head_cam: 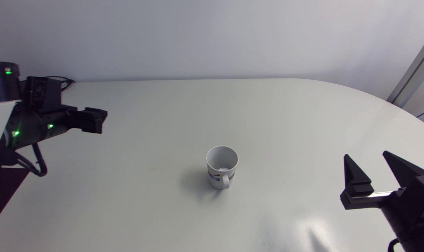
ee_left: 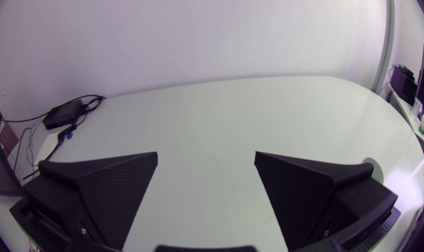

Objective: Pick up the white golf ball from the table and place it into the cup.

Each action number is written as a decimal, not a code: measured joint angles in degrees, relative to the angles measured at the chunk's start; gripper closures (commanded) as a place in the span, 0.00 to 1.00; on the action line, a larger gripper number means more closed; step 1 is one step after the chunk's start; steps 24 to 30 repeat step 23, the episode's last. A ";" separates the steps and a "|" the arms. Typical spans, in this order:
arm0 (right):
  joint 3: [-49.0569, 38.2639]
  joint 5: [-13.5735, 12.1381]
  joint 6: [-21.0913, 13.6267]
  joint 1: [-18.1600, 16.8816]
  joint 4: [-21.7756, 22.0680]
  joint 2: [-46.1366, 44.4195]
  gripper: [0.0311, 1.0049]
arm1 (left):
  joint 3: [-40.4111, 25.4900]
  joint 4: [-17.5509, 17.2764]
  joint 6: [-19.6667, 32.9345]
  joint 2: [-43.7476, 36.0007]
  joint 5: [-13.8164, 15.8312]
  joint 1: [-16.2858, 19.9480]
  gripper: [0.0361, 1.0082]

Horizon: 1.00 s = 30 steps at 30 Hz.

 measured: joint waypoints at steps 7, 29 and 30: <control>0.00 0.00 0.00 0.00 0.00 -0.02 0.04 | -12.17 6.29 -0.59 -16.65 -0.31 5.53 0.02; 0.00 0.00 -0.02 0.00 0.00 0.00 0.04 | -28.46 1.25 -1.73 -46.86 -0.28 4.13 0.02; 0.00 0.00 -0.02 0.00 0.00 0.00 0.04 | -28.46 1.25 -1.73 -46.86 -0.28 4.13 0.02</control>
